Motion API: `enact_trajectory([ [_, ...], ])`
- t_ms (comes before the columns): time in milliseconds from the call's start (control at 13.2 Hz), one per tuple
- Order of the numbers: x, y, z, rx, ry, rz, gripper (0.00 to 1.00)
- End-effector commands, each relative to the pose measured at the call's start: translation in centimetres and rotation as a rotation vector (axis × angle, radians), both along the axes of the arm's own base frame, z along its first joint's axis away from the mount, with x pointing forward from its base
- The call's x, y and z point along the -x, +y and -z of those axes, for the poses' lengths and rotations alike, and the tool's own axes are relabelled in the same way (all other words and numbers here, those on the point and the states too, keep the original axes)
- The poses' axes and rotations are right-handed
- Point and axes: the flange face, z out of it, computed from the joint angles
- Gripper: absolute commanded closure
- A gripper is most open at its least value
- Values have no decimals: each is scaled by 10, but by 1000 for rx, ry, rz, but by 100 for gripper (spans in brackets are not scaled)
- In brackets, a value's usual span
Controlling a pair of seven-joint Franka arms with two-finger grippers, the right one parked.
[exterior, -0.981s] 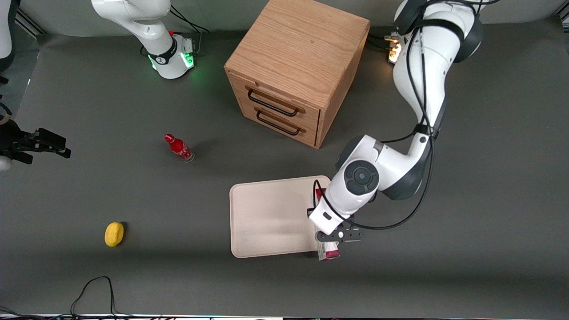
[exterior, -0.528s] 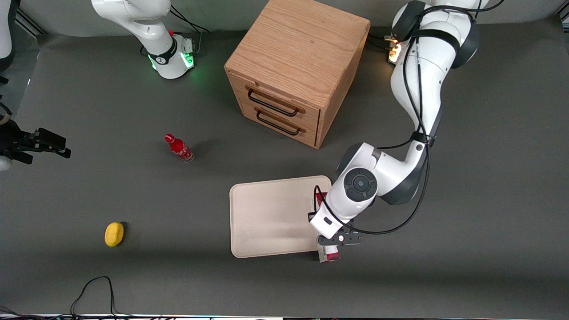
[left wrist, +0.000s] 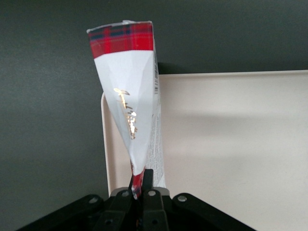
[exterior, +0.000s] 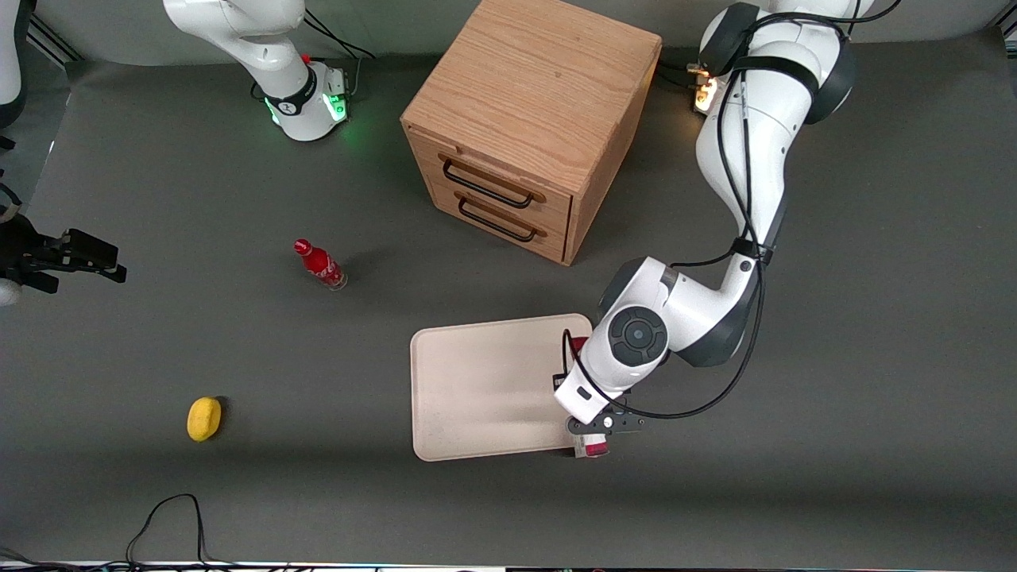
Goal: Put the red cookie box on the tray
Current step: 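Carry the held box over the cream tray with the left gripper, then lower the box onto the tray and open the left gripper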
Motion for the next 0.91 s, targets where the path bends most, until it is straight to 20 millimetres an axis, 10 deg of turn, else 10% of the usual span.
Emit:
enact_trajectory([
  [0, 2, -1, -3, -33, -8, -3, 100],
  [377, 12, -5, 11, -52, 26, -11, 100],
  [453, 13, -5, 12, -54, 28, -10, 88],
  [528, 14, -5, 14, -55, 31, -10, 34],
  [604, 14, -5, 13, -57, 28, -7, 0],
  [830, 13, -4, 9, -57, 26, -8, 0],
])
